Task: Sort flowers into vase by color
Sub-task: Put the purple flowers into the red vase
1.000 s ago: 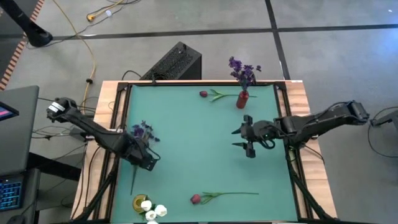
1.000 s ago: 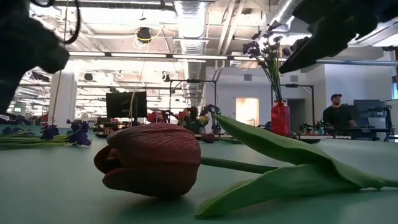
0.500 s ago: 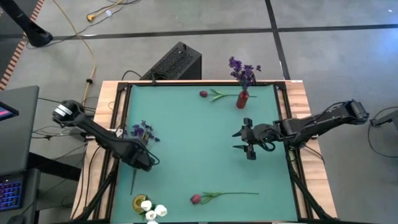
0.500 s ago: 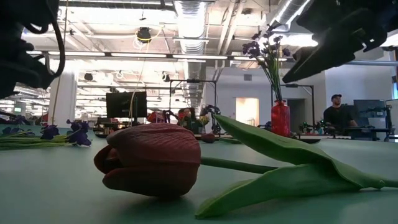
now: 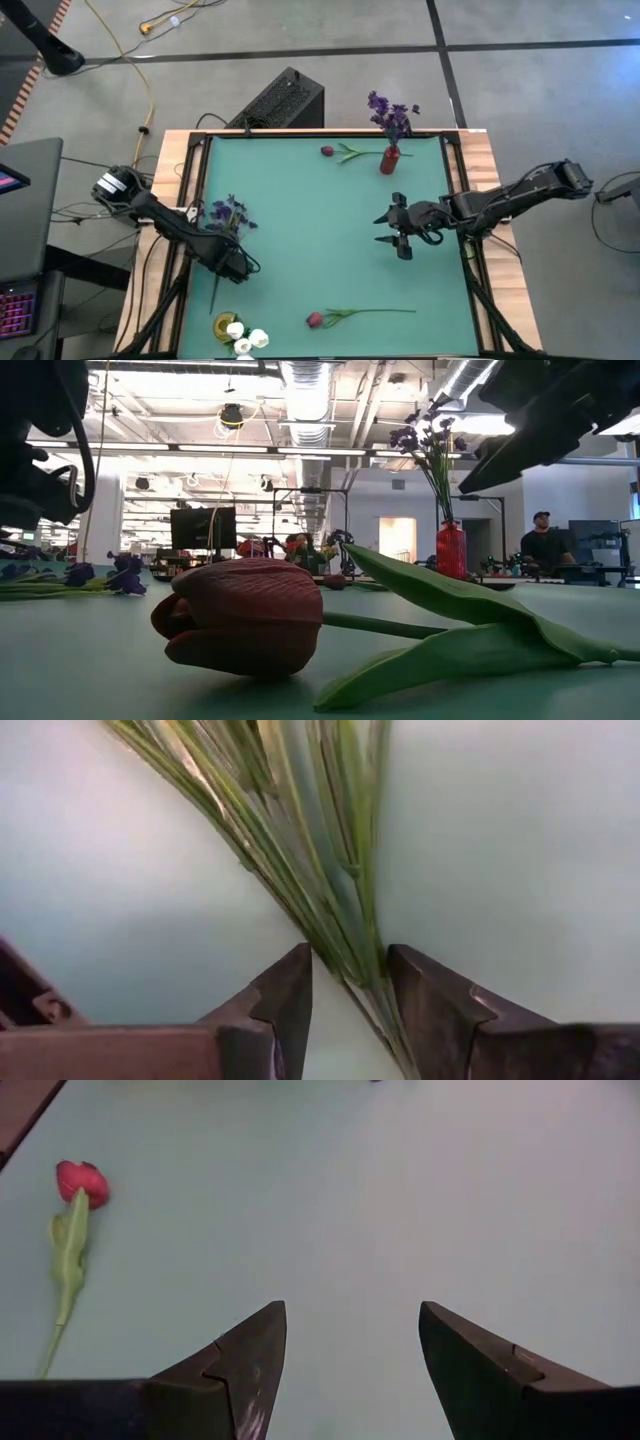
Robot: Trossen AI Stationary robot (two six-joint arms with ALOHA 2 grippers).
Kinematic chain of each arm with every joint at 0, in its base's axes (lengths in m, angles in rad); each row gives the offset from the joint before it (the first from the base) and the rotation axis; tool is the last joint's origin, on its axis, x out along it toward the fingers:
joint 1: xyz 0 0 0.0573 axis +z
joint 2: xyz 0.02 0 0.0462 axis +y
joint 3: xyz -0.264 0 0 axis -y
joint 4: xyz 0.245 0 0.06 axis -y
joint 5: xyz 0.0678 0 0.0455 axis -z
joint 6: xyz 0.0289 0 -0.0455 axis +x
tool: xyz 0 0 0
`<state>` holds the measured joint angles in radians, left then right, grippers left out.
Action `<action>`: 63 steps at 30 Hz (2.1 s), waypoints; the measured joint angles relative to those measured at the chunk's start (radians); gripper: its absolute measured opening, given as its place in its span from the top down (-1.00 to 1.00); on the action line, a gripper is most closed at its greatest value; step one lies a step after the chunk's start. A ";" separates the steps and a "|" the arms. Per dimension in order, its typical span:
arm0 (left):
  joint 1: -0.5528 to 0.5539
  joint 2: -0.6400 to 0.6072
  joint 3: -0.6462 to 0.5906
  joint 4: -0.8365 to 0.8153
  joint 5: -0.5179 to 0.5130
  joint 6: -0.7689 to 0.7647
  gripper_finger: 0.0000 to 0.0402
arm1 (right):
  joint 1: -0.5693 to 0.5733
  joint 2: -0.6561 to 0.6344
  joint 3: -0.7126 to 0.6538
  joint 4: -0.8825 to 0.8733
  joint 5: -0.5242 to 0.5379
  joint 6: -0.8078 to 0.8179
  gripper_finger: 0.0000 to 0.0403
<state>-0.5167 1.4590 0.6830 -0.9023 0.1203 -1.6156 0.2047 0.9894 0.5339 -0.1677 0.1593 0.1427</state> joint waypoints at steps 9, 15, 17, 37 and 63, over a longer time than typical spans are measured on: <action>0.000 -0.001 0.000 0.041 -0.072 0.086 0.73 | 0.063 0.000 0.000 0.000 0.000 0.067 -0.27; 0.011 -0.009 0.001 0.042 -0.188 0.139 0.95 | 0.092 0.000 0.000 0.000 0.002 0.123 -0.27; 0.028 -0.019 0.000 0.045 -0.261 0.159 0.95 | 0.100 0.000 0.001 0.000 0.004 0.149 -0.27; 0.221 -0.261 0.106 0.763 -0.812 1.123 0.99 | 0.218 0.017 0.001 0.258 0.259 0.163 -0.27; 0.244 -0.051 0.095 1.620 -0.435 1.553 1.00 | 0.053 0.504 0.273 0.848 0.021 -0.151 -0.27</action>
<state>-0.2732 1.4075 0.7780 0.7181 -0.3146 -0.0631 0.2581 1.4933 0.8067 0.6807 0.1806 -0.0086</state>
